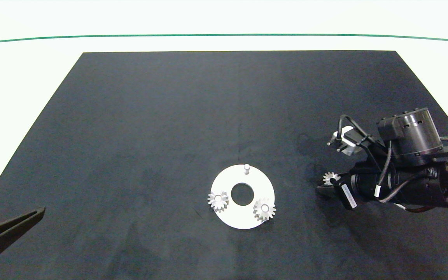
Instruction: Install three planetary gears onto the carrier pins
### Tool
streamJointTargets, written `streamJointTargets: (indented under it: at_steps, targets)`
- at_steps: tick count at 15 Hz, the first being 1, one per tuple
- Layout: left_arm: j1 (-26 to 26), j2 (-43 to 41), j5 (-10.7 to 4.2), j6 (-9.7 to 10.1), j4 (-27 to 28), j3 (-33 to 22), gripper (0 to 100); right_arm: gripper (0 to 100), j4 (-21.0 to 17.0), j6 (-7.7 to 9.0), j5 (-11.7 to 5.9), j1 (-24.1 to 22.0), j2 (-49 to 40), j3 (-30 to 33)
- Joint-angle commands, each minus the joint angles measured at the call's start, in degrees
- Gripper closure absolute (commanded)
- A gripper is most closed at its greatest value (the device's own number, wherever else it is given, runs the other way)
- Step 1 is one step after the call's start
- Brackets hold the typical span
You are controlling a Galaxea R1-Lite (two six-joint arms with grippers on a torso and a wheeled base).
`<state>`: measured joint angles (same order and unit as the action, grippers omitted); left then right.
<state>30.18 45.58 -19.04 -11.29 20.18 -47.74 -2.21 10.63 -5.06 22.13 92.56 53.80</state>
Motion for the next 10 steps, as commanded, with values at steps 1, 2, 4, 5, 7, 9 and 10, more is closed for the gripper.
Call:
streamJointTargets:
  at_steps: [1,2,4,5,7,9,10]
  targets:
    - [0.0,-0.1,-0.12,-0.05,0.1,-0.1,0,46,0.7,0.09,0.05,0.0,0.7,0.0]
    - [0.0,-0.1,-0.12,-0.05,0.1,-0.1,0,48,1.5,0.09,0.05,0.0,1.0,-0.2]
    - [0.0,-0.1,-0.21,-0.05,0.1,0.2,0,52,1.6,0.09,0.05,0.0,1.0,-0.3]
    - [0.1,-0.1,-0.12,-0.05,0.1,0.2,0,54,1.6,0.00,0.05,-0.1,1.0,-0.3]
    - [0.1,-0.1,-0.12,-0.05,0.1,0.0,0,58,1.6,0.00,0.05,-0.1,1.0,-0.3]
    - [0.0,-0.2,-0.12,-0.05,0.1,0.2,0,63,1.6,0.00,0.05,0.0,1.2,-0.3]
    - [0.0,-0.2,-0.12,-0.05,0.1,0.1,0,64,1.6,0.00,0.05,0.0,1.2,-0.3]
